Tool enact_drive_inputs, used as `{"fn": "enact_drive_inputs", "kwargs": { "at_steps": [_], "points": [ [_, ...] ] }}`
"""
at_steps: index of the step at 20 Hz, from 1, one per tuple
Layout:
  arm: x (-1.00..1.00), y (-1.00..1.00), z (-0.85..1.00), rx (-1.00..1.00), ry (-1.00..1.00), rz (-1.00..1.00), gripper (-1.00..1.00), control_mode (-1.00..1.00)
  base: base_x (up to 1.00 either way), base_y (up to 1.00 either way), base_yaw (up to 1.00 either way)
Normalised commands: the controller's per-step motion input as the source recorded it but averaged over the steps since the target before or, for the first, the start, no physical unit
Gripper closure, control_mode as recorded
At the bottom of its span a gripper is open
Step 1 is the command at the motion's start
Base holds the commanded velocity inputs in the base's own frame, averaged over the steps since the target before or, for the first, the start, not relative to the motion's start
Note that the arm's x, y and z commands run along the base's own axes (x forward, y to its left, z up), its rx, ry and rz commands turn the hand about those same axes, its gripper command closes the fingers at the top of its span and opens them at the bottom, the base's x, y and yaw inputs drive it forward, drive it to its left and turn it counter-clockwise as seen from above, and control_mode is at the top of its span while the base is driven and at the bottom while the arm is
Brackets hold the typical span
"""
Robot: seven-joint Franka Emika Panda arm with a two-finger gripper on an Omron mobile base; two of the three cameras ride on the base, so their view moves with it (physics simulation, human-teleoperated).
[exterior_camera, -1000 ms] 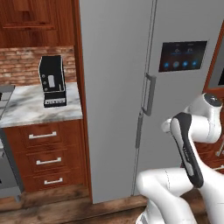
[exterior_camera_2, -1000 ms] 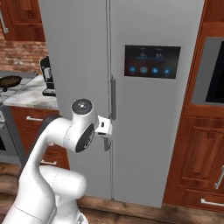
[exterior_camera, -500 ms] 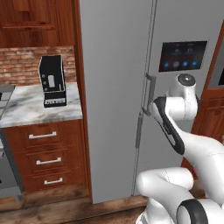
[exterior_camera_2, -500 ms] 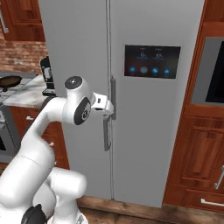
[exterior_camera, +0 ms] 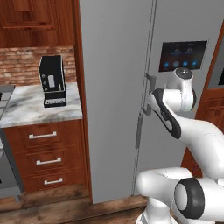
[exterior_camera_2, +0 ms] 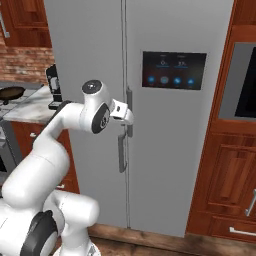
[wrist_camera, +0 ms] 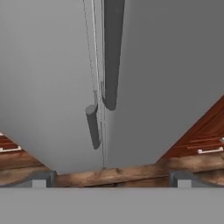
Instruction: Place one of the steaks on the plate and the other in the bowl. Then place the bowl in the fridge.
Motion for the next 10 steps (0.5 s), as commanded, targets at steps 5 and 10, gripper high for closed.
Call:
{"fn": "enact_drive_inputs", "kwargs": {
  "at_steps": [5, 10],
  "points": [
    [0.52, -0.04, 0.00, 0.02, -0.10, 0.00, -1.00, -1.00, 0.00, 0.00, 0.00],
    [0.51, -0.08, 0.00, 0.00, -0.05, 0.00, -1.00, -1.00, 0.00, 0.00, 0.00]
  ]
}}
